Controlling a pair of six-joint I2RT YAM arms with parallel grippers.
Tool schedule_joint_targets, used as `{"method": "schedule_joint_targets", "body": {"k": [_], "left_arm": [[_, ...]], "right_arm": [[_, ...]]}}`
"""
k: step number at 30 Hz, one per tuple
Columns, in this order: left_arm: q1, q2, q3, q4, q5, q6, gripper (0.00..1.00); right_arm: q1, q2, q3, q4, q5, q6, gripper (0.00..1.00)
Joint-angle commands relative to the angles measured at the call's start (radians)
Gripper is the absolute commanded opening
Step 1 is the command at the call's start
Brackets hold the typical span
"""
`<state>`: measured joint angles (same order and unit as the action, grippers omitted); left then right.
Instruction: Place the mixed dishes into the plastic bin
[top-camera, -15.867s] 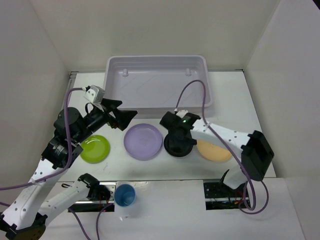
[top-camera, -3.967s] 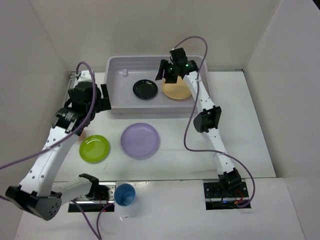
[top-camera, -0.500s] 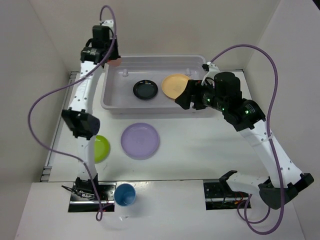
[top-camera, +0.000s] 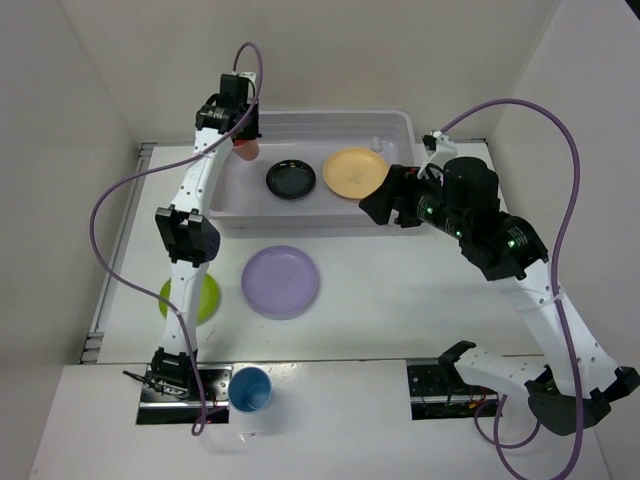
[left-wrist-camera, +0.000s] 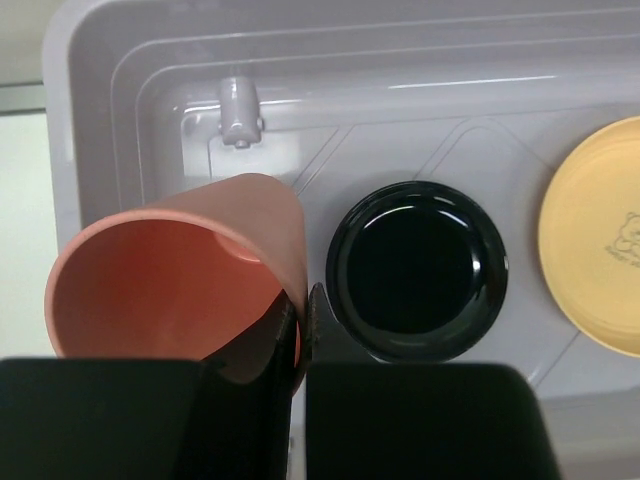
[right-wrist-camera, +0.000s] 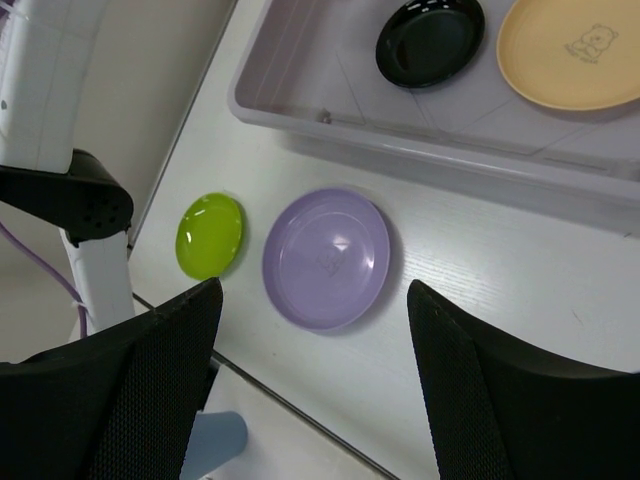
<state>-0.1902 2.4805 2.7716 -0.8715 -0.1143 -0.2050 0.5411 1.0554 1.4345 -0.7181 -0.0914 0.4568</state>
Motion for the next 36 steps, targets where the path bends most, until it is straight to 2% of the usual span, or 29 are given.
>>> {"method": "schedule_joint_targets", "body": {"k": [1,7,10,12,14,15,16,21,22,25,26,31,35,36], "left_arm": [[0.006,0.041,0.043,0.006,0.007,0.027,0.00],[0.015,0.089,0.043,0.006,0.057,0.009,0.00],[0.015,0.110,0.054,-0.004,0.057,-0.002,0.03],[0.015,0.129,0.065,-0.014,0.057,-0.002,0.11],[0.015,0.129,0.065,-0.024,0.047,-0.002,0.16],[0.015,0.129,0.065,-0.024,0.047,-0.002,0.26],[0.015,0.138,0.065,-0.024,0.047,-0.002,0.30],[0.015,0.127,0.065,-0.034,0.034,-0.002,0.34],[0.015,0.115,0.065,-0.034,0.025,-0.002,0.48],[0.015,0.089,0.065,-0.034,0.025,0.007,0.65],[0.015,0.080,0.074,-0.034,0.025,0.007,0.74],[0.015,-0.010,0.074,-0.043,0.036,0.007,0.79],[0.015,-0.113,0.085,-0.072,0.057,-0.011,0.82],[0.015,-0.159,0.085,-0.083,0.057,-0.011,0.82]], "right_arm": [[0.008,-0.014,-0.026,0.026,0.019,0.020,0.80],[0.008,-0.044,-0.048,0.026,0.028,0.020,0.80],[0.008,-0.044,-0.048,0.026,0.028,0.011,0.80],[0.008,-0.054,-0.048,0.026,0.028,0.011,0.80],[0.008,-0.054,-0.057,0.026,0.028,0.011,0.80],[0.008,-0.054,-0.057,0.026,0.028,0.011,0.80],[0.008,-0.054,-0.057,0.026,0.028,0.011,0.80],[0.008,-0.063,-0.066,0.026,0.028,0.002,0.80],[0.008,-0.063,-0.077,0.026,0.018,0.002,0.80],[0.008,-0.063,-0.098,0.037,-0.017,-0.009,0.80],[0.008,-0.063,-0.098,0.046,-0.028,-0.009,0.81],[0.029,-0.015,-0.126,0.057,-0.116,-0.041,0.83],[0.143,0.061,-0.151,0.082,-0.118,-0.032,0.83],[0.228,0.096,-0.160,0.109,-0.098,-0.023,0.83]]}}
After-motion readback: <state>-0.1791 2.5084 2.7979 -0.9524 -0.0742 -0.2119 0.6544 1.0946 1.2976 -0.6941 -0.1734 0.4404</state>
